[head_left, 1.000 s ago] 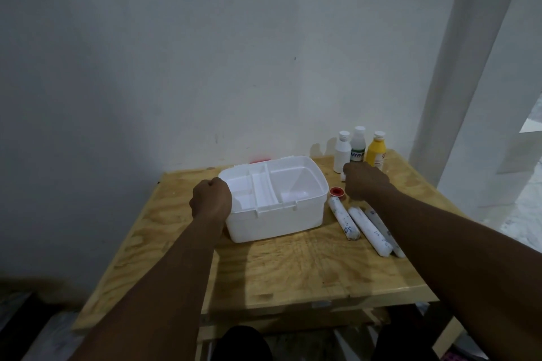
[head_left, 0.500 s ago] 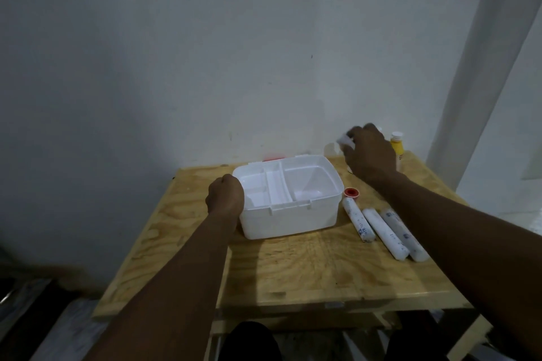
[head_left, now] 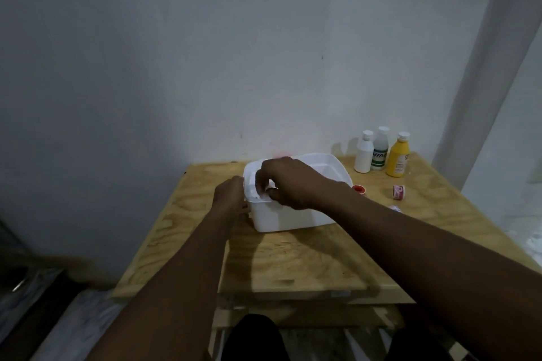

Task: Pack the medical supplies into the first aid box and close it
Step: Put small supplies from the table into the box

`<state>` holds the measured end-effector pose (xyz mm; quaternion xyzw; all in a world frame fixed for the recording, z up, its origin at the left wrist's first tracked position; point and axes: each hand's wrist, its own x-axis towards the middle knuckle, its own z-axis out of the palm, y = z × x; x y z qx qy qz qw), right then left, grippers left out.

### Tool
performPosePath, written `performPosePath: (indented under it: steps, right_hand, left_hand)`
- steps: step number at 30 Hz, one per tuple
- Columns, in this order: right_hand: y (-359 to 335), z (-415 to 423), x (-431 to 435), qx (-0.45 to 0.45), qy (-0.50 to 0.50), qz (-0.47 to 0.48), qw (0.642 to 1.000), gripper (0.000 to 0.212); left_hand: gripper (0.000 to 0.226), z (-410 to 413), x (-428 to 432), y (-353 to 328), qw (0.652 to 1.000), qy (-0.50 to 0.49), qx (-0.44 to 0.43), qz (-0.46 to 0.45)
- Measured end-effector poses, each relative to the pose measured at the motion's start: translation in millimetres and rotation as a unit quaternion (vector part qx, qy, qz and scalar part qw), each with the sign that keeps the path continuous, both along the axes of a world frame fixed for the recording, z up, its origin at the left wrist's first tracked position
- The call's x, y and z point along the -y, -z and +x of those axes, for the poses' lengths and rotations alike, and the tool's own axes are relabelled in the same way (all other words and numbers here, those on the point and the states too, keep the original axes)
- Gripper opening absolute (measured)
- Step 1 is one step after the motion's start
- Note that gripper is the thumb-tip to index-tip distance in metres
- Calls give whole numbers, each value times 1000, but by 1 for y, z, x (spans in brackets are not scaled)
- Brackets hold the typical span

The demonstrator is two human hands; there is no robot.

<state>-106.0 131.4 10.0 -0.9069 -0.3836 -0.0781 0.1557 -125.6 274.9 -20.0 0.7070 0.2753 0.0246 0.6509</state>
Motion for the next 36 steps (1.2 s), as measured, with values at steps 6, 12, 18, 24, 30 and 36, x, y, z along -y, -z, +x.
performPosePath:
  steps: [6, 12, 18, 24, 30, 36]
  right_hand:
    - [0, -4, -4, -35, 21, -20, 999, 33]
    - [-2, -1, -2, -23, 11, -50, 998, 33]
    - [2, 0, -1, -50, 18, -26, 998, 35]
    - [-11, 7, 31, -30, 73, 102, 992, 35]
    - [-24, 36, 126, 13, 219, 134, 966, 26]
    - [15, 48, 202, -71, 364, 48, 928, 26]
  left_hand:
    - [32, 3, -6, 11, 1000, 15, 19, 11]
    - [28, 6, -7, 14, 999, 23, 28, 29]
    - [33, 12, -10, 21, 999, 18, 35, 31]
    - [28, 17, -8, 14, 976, -27, 69, 203]
    - [27, 29, 26, -26, 893, 40, 204, 399]
    - [26, 49, 111, -40, 747, 237, 263, 563]
